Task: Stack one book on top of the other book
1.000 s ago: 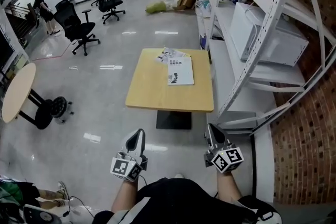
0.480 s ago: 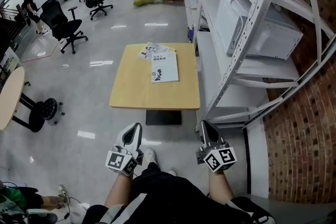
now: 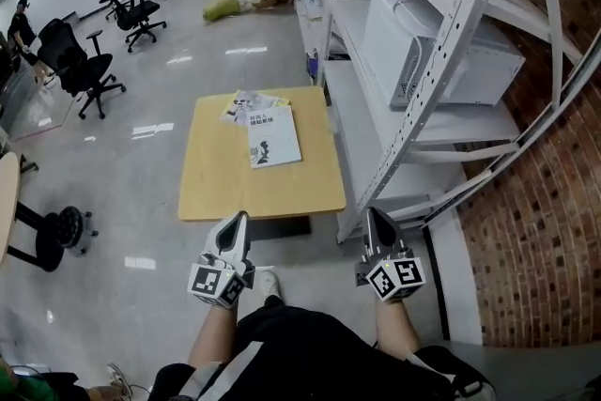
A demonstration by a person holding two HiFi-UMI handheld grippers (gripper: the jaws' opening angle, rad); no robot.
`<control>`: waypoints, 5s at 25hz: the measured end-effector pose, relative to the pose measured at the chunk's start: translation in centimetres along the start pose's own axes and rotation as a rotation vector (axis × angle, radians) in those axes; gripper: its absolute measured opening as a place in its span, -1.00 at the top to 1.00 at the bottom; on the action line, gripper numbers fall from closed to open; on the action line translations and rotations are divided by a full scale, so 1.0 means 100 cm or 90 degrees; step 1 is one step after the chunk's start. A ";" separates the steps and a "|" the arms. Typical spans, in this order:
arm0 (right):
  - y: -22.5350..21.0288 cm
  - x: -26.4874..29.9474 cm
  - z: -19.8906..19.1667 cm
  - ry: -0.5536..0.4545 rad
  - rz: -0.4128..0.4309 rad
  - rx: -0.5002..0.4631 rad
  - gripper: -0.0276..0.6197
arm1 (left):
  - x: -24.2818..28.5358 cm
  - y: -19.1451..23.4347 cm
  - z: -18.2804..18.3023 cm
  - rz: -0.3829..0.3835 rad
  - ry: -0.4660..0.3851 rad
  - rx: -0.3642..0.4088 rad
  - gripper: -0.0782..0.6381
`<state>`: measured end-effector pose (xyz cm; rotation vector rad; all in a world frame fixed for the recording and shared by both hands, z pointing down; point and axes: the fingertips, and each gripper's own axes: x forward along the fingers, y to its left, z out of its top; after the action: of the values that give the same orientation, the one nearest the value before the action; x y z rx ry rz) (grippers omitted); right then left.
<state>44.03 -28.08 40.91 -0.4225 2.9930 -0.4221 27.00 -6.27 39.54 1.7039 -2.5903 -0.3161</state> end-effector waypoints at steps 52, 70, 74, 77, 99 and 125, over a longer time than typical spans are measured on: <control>-0.058 0.318 -0.230 0.361 0.016 0.002 0.63 | 0.211 0.231 -0.193 0.030 0.254 -0.123 0.49; -0.074 0.342 -0.295 0.505 0.075 0.030 0.23 | 0.223 0.244 -0.289 0.154 0.463 -0.201 0.14; -0.068 0.346 -0.304 0.529 0.102 0.046 0.22 | 0.222 0.247 -0.293 0.173 0.472 -0.209 0.14; -0.065 0.351 -0.310 0.552 0.122 0.047 0.19 | 0.221 0.246 -0.296 0.178 0.479 -0.217 0.14; -0.056 0.335 -0.330 0.676 0.026 0.021 0.29 | 0.207 0.223 -0.310 0.095 0.639 -0.179 0.16; -0.058 0.241 -0.325 0.697 -0.040 0.035 0.31 | 0.153 0.154 -0.317 -0.015 0.712 -0.153 0.16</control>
<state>18.33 -31.84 72.53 -0.3470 3.9831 -1.0135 11.04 -19.28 72.00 1.2541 -1.6237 0.2638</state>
